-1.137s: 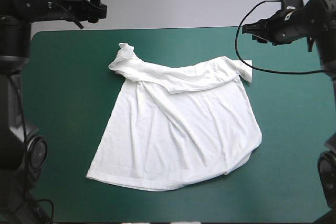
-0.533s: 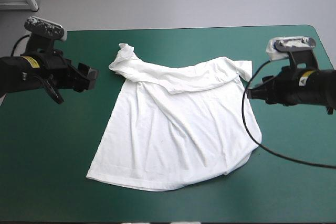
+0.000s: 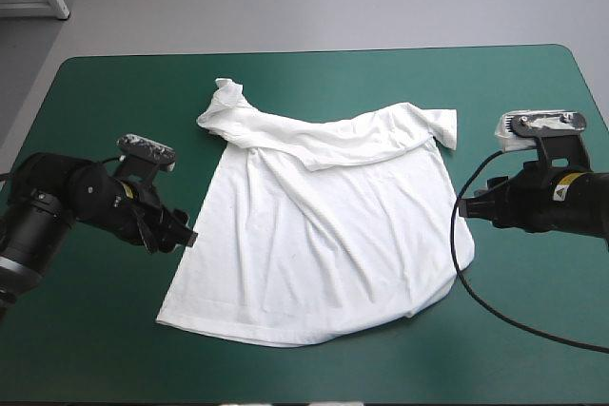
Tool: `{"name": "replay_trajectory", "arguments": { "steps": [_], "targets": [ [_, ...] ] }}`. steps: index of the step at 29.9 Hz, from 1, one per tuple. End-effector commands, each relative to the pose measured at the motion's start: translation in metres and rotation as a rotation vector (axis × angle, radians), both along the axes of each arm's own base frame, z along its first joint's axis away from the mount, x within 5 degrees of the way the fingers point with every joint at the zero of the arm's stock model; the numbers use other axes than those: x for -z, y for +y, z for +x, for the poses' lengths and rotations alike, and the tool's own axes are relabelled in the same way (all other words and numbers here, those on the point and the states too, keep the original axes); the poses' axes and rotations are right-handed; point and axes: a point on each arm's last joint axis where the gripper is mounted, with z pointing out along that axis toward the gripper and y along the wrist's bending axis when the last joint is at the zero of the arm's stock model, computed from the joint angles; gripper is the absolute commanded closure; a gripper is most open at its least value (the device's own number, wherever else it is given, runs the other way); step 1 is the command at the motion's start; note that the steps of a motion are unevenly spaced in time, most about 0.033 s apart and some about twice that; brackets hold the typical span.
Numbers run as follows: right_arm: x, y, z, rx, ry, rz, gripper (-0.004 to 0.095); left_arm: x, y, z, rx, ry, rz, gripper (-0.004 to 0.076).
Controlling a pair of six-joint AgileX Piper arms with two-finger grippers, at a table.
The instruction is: Fold the cloth
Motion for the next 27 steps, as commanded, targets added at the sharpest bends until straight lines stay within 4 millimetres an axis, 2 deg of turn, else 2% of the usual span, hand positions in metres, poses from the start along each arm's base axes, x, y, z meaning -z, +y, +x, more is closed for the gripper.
{"name": "replay_trajectory", "arguments": {
  "steps": [1, 8, 13, 18, 27],
  "targets": [
    [-0.005, -0.005, 0.003, 0.04, -0.051, -0.038, 0.0516, 0.014, 0.004, -0.011, -0.005, 0.066, 0.049, 0.0216],
    [0.038, 0.001, 0.04, 0.039, 0.113, -0.097, 0.0517, 0.058, 0.008, -0.024, -0.026, 0.223, 0.084, 0.0218],
    [0.051, 0.007, 0.06, 0.035, 0.13, -0.093, 0.0517, 0.081, 0.009, -0.029, -0.036, 0.257, 0.087, 0.0219],
    [0.056, 0.008, 0.066, 0.03, 0.153, -0.101, 0.0517, 0.1, 0.01, -0.035, -0.06, 0.291, 0.086, 0.0242],
    [0.057, 0.008, 0.066, 0.03, 0.159, -0.106, 0.0519, 0.126, 0.01, -0.035, -0.126, 0.22, 0.05, 0.0273]
  ]
}}
